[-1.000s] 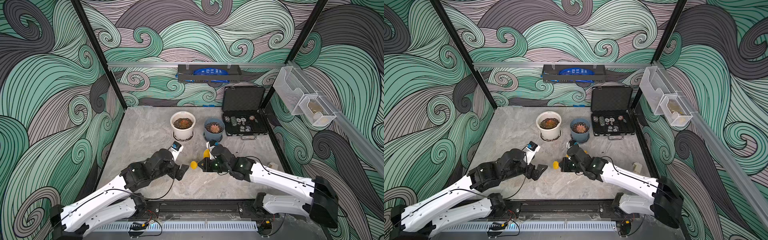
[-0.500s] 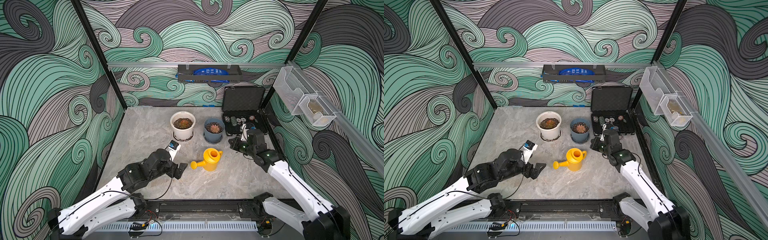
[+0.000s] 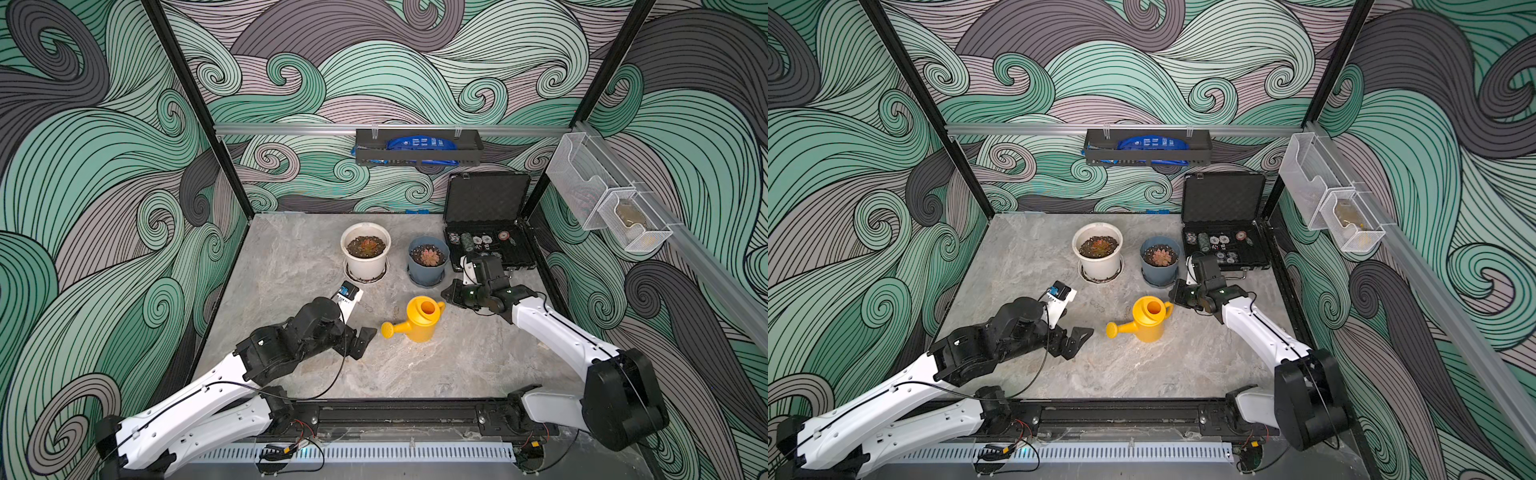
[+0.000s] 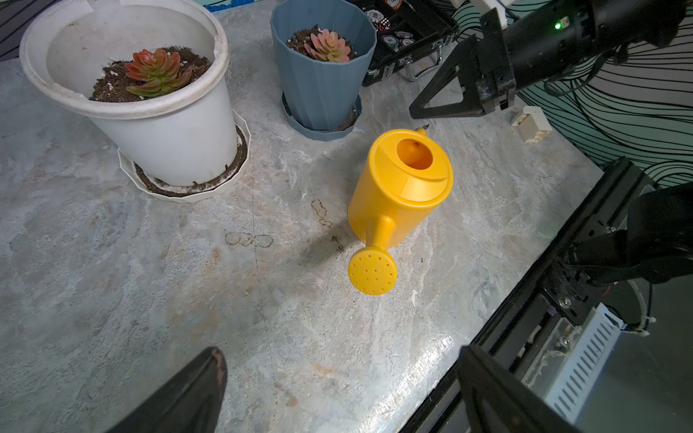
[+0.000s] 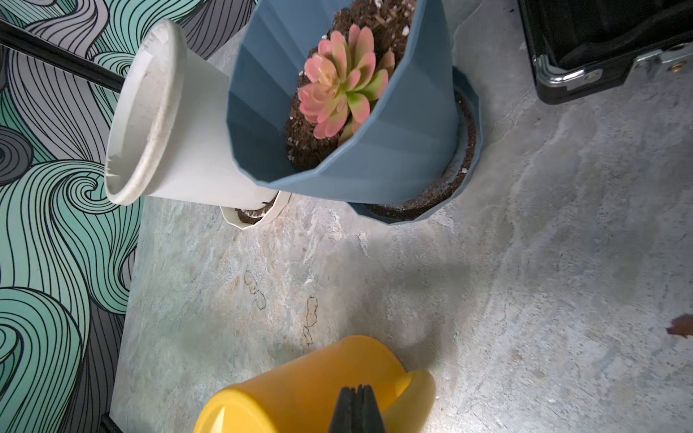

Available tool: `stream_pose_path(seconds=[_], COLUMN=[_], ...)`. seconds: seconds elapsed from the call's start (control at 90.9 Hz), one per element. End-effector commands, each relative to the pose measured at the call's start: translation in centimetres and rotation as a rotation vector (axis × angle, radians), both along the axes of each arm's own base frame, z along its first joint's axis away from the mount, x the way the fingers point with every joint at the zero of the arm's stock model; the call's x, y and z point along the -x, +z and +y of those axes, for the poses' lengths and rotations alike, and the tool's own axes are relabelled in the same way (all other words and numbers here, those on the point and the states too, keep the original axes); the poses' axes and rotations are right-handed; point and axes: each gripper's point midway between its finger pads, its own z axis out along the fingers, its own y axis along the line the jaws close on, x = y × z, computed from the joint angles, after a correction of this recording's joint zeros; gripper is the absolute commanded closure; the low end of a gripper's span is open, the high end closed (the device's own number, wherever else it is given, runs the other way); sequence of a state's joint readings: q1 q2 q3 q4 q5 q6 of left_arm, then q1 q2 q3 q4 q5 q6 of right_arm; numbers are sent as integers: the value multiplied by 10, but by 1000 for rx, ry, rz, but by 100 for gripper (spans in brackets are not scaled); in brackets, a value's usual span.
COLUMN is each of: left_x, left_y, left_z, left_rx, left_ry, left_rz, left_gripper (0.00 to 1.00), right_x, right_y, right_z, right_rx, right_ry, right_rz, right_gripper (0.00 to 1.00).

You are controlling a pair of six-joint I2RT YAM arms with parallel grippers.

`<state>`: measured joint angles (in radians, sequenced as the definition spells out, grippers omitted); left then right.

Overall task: Water the succulent around the soil edge
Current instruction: Adjust the watering can at the center of the board.

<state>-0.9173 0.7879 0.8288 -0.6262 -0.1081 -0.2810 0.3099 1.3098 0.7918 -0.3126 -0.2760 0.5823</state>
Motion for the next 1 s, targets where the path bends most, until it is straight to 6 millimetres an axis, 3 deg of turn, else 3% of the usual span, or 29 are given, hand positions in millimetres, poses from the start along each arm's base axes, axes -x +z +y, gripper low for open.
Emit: stream_pose_path(seconds=[0.0, 0.33, 0.77, 0.957, 0.99], left_x=[0, 1, 1, 1, 1], left_y=[7, 8, 10, 12, 11], left_z=[-3, -3, 0, 1, 1], left_rx=[31, 35, 39, 42, 41], left_ry=[-7, -11, -2, 1, 1], left_rz=[-5, -8, -18, -23, -23], left_gripper=[1, 1, 1, 1, 1], right_x=[-2, 9, 53, 72, 72], right_y=[4, -11, -22, -15, -14], right_z=[9, 12, 17, 22, 18], right_rx=[-32, -6, -17, 9, 26], right_ry=[49, 77, 97, 110, 93], right_rz=[-39, 5, 63, 45, 39], right_gripper=[100, 100, 100, 100, 95])
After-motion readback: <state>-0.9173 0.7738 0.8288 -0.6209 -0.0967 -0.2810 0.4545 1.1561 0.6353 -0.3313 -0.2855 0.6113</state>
